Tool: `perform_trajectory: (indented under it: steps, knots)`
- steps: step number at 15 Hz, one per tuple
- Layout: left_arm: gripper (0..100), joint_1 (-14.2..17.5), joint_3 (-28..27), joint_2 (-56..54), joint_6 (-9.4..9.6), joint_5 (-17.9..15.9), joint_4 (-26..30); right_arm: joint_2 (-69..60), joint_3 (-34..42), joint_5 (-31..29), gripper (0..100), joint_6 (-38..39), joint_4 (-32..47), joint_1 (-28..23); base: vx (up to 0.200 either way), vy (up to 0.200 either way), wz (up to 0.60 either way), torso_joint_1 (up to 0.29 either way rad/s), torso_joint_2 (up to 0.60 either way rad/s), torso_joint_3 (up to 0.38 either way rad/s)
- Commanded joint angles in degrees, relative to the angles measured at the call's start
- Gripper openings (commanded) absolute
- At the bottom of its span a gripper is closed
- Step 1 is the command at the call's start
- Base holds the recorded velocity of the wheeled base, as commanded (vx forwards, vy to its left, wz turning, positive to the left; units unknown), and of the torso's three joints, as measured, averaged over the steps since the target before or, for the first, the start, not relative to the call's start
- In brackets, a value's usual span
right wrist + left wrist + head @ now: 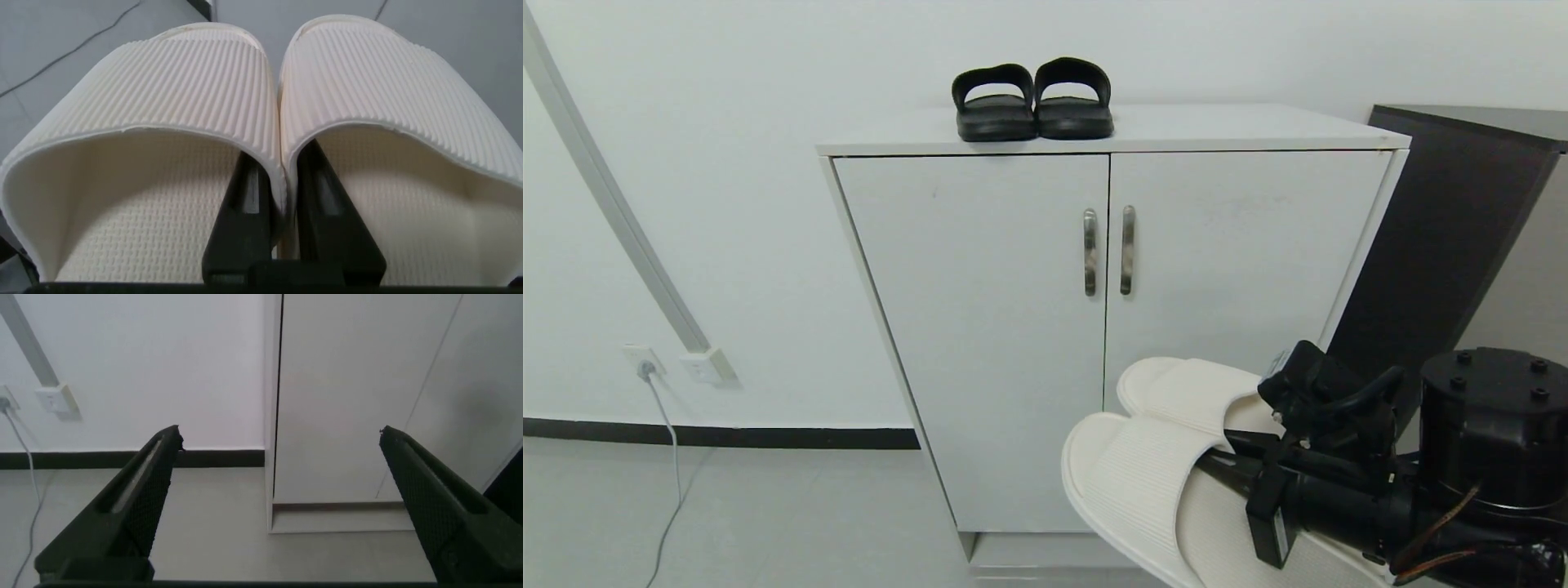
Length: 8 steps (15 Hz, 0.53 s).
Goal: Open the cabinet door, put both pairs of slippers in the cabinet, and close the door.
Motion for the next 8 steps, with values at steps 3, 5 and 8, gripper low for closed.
perform_trajectory:
  steps: [3,5,8]
  knots:
    - [100,0.0,0.0,0.1,-0.01,0.0,0.0,-0.4,0.4,0.1,0,0.0,0.0,0.0,0.0,0.0,0.0,-0.015,0.14,0.11]
    - [100,0.0,0.0,0.1,0.07,-0.2,0.1,-0.5,0.8,0.1,0,0.0,0.0,0.0,0.0,0.0,0.0,-0.001,0.04,0.011]
    - [100,0.0,-1.2,1.6,0.25,-0.1,0.0,-0.5,1.4,0.2,0,0.0,0.0,0.2,0.0,0.0,0.0,0.0,0.0,0.0]
